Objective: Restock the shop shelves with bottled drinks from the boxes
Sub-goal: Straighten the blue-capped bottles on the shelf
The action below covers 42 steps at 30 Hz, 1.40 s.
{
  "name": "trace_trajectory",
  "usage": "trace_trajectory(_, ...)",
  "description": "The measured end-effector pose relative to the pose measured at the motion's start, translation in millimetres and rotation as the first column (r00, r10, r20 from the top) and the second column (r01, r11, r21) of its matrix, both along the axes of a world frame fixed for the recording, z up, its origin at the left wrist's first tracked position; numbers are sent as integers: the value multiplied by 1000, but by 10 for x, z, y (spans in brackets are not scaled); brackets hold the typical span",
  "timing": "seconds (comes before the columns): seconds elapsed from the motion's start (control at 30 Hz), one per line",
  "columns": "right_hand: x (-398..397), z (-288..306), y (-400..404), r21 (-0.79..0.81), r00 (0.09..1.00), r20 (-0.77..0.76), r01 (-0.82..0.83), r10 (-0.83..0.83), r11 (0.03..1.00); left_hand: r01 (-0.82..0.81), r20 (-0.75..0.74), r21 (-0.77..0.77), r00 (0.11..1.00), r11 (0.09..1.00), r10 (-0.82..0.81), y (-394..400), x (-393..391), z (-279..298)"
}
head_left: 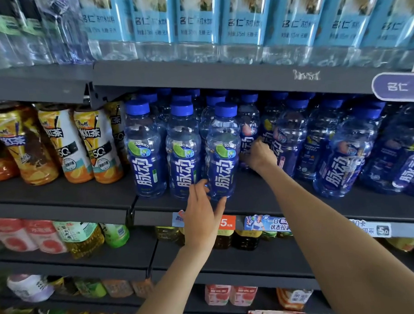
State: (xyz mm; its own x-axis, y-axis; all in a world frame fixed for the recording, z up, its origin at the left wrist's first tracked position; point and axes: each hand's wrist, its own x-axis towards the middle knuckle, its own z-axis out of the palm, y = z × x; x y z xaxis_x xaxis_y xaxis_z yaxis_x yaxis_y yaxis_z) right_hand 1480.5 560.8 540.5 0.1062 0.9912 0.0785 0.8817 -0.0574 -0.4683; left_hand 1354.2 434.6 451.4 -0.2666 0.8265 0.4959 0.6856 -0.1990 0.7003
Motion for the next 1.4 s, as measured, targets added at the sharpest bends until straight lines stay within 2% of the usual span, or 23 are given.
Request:
trace_trajectory(0.37,-94,16,-81,65,993,41,109,-112,992,-95,23,-22,995,995,96,37,144,25)
trace_trajectory(0.5,-36,50,-175,14,989,-47,139,-139,990,-63,79,9,995,998,62,2,117,63)
trace_trajectory(0.53,-16,33,-235,54,985,-99,145,-139,988,-48,87,53,995,997,43,-27,83,80)
trace_trajectory(0.6,4,-1,-407,252,957,-281,142,-68,957,-51,75,189,996,981,38,-74,-24,140)
trace_trajectory(0.67,-38,5,-600,330,856,-503,61,121,942,-119,93,278,991,953,97,-62,-169,214)
trace_trajectory(0.7,-79,3,-684,303,754,-620,-23,216,953,-164,132,273,982,948,132,-34,-243,261)
trace_trajectory(0.77,-141,-11,-810,198,509,-819,-180,264,963,-205,195,189,966,960,168,24,-362,345)
trace_trajectory(0.8,-148,-35,-829,179,462,-845,-235,271,955,-196,180,155,969,968,168,44,-402,371)
trace_trajectory(0.83,-160,-42,-858,183,498,-813,-275,303,944,-180,140,138,977,974,161,48,-421,382)
trace_trajectory(0.9,-219,-66,-871,229,685,-627,-291,370,929,-168,69,137,985,976,160,49,-435,372)
trace_trajectory(0.97,-342,-104,-878,286,794,-505,-214,337,934,-190,66,145,981,971,182,40,-445,358)
trace_trajectory(1.1,-627,-198,-927,423,892,-411,2,190,906,-209,63,165,978,964,201,26,-480,369)
trace_trajectory(1.2,-784,-224,-957,465,938,-343,121,52,877,-208,28,170,978,963,206,32,-507,377)
trace_trajectory(1.4,-847,-223,-972,459,965,-257,160,-42,874,-205,21,158,979,966,205,59,-547,370)
